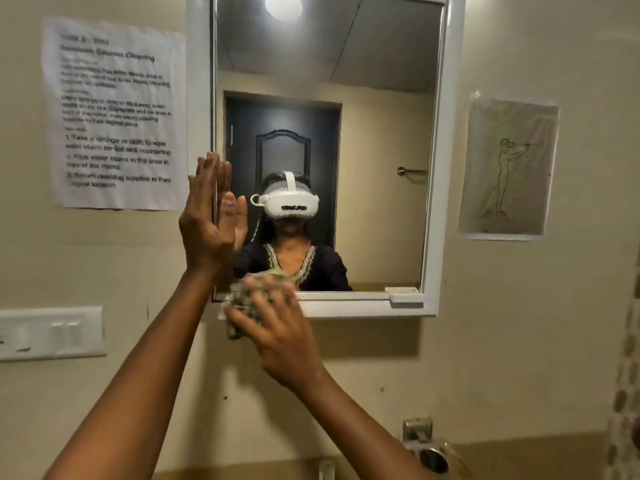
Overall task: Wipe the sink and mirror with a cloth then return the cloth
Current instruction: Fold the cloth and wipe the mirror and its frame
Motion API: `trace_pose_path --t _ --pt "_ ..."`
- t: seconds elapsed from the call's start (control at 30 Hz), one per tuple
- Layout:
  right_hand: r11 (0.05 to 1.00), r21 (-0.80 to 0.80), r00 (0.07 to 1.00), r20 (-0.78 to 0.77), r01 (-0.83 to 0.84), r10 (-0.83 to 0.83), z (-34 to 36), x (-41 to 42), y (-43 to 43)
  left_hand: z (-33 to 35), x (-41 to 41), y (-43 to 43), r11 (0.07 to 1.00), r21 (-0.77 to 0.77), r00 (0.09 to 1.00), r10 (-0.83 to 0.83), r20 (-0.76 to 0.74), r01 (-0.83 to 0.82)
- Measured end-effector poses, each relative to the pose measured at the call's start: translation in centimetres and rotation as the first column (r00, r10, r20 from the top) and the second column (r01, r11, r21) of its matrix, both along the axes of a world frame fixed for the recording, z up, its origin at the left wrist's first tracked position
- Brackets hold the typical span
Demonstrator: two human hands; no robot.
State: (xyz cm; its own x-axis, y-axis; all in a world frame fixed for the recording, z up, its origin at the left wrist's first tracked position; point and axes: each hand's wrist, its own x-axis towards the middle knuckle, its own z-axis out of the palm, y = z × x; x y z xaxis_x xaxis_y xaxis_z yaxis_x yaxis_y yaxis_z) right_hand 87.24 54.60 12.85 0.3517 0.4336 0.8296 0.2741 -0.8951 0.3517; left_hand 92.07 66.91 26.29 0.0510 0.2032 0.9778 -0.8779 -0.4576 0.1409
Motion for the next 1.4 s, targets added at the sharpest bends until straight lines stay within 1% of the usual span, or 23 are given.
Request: trace_pose_path --t 0.07,0.13,0.17,0.2,0.23,0.27,0.33,0.43,0.5,0.53,0.6,0.63,0.7,0.77,0.8,0.87,0.97,1.07,1.13,1.17,1.27,1.33,1.4 --pt "0.977 -0.208 0.999 -0.028 -0.045 0.04 1.1 1.2 2.3 -0.1 -0.4 0.6 0.998 0.062 1.0 -0.001 -0.029 0.003" --pt "0.935 -0.348 0.998 -0.045 -0.06 0.048 2.4 2.1 2.3 0.1 -1.3 1.3 0.987 0.134 0.995 -0.078 -0.069 0.087" --pt "0.91 -0.414 0.999 -0.048 -0.041 0.023 2.9 2.3 1.9 0.2 -1.7 1.6 0.973 0.144 0.98 -0.166 -0.114 0.181" --pt "0.885 -0.466 0.999 -0.045 -0.018 -0.003 3.4 2.3 1.6 0.4 -2.2 1.9 0.94 0.122 0.94 -0.296 -0.172 0.318" --pt "0.866 -0.5 0.999 -0.041 -0.008 -0.015 3.9 2.3 1.2 0.6 -2.8 2.2 0.888 0.073 0.874 -0.428 -0.228 0.454" --pt "0.863 -0.505 0.999 -0.033 -0.003 -0.016 4.6 2.1 0.8 0.6 -3.1 2.4 0.853 0.015 0.829 -0.502 -0.246 0.521" --pt "0.901 -0.432 0.999 -0.008 0.044 -0.053 7.8 2.0 0.6 0.8 -3.5 2.5 0.864 -0.08 0.835 -0.501 -0.229 0.496" --pt "0.972 -0.158 0.982 0.107 0.172 -0.156 15.0 2.3 0.6 0.2 -3.4 1.8 0.855 -0.168 0.84 -0.516 -0.167 0.491" --pt "0.979 0.04 0.966 0.16 0.199 -0.203 18.9 2.7 1.2 -0.9 -3.5 1.0 0.884 -0.182 0.883 -0.454 -0.119 0.43" --pt "0.974 0.105 0.963 0.163 0.199 -0.214 19.8 2.9 1.9 -1.6 -3.8 0.4 0.892 -0.183 0.893 -0.436 -0.108 0.414" --pt "0.973 0.14 0.968 0.145 0.185 -0.205 19.2 2.9 3.2 -2.7 -3.6 -0.5 0.916 -0.203 0.925 -0.37 -0.094 0.346" --pt "0.981 0.115 0.977 0.124 0.159 -0.173 17.7 2.8 3.5 -3.2 -3.1 -0.7 0.934 -0.215 0.947 -0.311 -0.086 0.287" --pt "0.996 -0.031 0.993 0.088 0.087 -0.084 12.6 2.4 3.0 -3.6 -2.1 -0.7 0.963 -0.221 0.976 -0.182 -0.119 0.152" --pt "0.982 -0.18 0.999 0.025 0.05 -0.047 7.3 1.5 1.1 -3.6 -1.8 -0.7 0.992 -0.127 0.978 -0.013 -0.207 -0.014" --pt "0.981 -0.193 0.999 0.004 0.037 -0.037 5.3 1.2 -0.2 -3.5 -1.8 -0.8 0.994 -0.049 0.968 0.08 -0.236 -0.094" --pt "0.988 -0.137 0.997 0.019 0.07 -0.068 3.6 0.3 -3.7 -3.5 -2.1 -1.1 0.972 0.075 0.943 0.233 -0.239 -0.221" --pt "0.97 0.017 0.968 0.066 0.243 -0.243 3.2 -1.9 -10.2 -3.9 -2.6 -1.6 0.923 0.148 0.896 0.382 -0.225 -0.356" --pt "0.923 0.174 0.935 0.034 0.343 -0.354 4.1 -3.9 -15.5 -5.1 -3.0 -3.0 0.863 0.237 0.85 0.491 -0.191 -0.445" --pt "0.905 0.259 0.934 0.03 0.337 -0.356 5.9 -3.9 -16.5 -5.8 -3.5 -4.9 0.818 0.34 0.84 0.528 -0.123 -0.464" --pt "0.888 0.337 0.94 0.026 0.312 -0.34 7.2 -3.8 -16.6 -6.1 -3.7 -6.1 0.79 0.4 0.842 0.534 -0.078 -0.464" --pt "0.779 0.591 0.953 0.057 0.207 -0.297 12.3 -3.5 -17.1 -7.9 -3.6 -8.9 0.722 0.531 0.861 0.509 0.028 -0.444" --pt "0.759 0.633 0.957 0.101 0.15 -0.273 16.8 -3.1 -18.1 -8.9 -3.1 -9.7 0.689 0.572 0.859 0.51 0.053 -0.444" --pt "0.79 0.601 0.956 0.145 0.119 -0.255 20.4 -2.8 -19.0 -9.5 -2.6 -10.0 0.673 0.578 0.85 0.521 0.073 -0.462"
